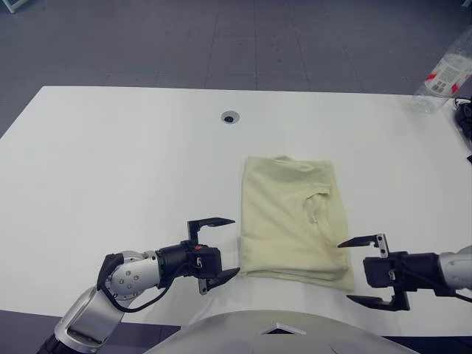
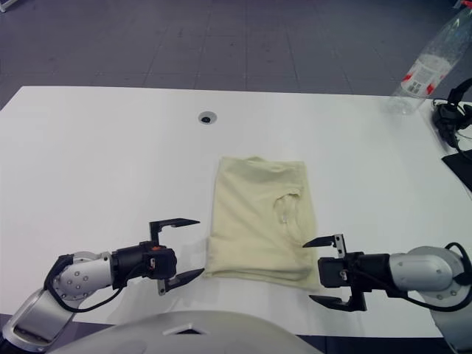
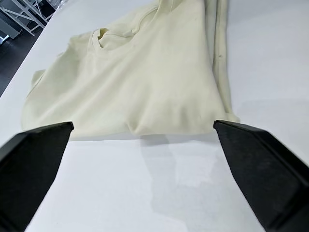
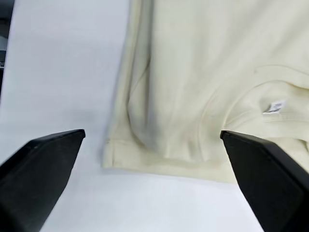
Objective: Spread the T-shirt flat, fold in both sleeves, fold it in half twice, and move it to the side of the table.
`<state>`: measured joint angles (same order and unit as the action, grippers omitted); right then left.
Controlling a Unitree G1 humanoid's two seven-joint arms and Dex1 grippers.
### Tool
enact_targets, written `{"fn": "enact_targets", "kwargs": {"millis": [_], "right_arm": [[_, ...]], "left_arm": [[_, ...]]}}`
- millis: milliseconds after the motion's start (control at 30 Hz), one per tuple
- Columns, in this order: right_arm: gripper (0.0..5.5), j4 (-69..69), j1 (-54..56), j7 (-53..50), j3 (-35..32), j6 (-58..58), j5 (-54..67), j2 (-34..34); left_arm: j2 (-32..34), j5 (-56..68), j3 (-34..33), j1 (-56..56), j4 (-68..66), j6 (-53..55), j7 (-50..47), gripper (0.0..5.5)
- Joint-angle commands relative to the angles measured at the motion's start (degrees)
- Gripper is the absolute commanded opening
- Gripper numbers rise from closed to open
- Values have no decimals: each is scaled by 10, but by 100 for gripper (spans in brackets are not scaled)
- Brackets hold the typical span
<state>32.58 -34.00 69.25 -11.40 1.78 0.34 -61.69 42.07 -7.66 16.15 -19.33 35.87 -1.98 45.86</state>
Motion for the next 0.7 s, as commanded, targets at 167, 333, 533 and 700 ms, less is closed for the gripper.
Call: {"fn": "enact_targets", "kwargs": {"millis": [167, 333, 533, 700], "right_arm": [[518, -23, 24, -19, 54, -21, -68, -12], [453, -36, 43, -26, 76, -22, -81, -12], [359, -41, 50, -28, 86, -24, -80, -17], [291, -44, 52, -27, 89, -26, -76, -21]], "left_arm": [[7, 4, -1, 5, 7, 2, 6, 540], [8, 3, -3, 3, 18, 6, 7, 540], [8, 4, -8, 4, 30, 12, 7, 540], [13, -10, -17, 9, 28, 24, 4, 540]]}}
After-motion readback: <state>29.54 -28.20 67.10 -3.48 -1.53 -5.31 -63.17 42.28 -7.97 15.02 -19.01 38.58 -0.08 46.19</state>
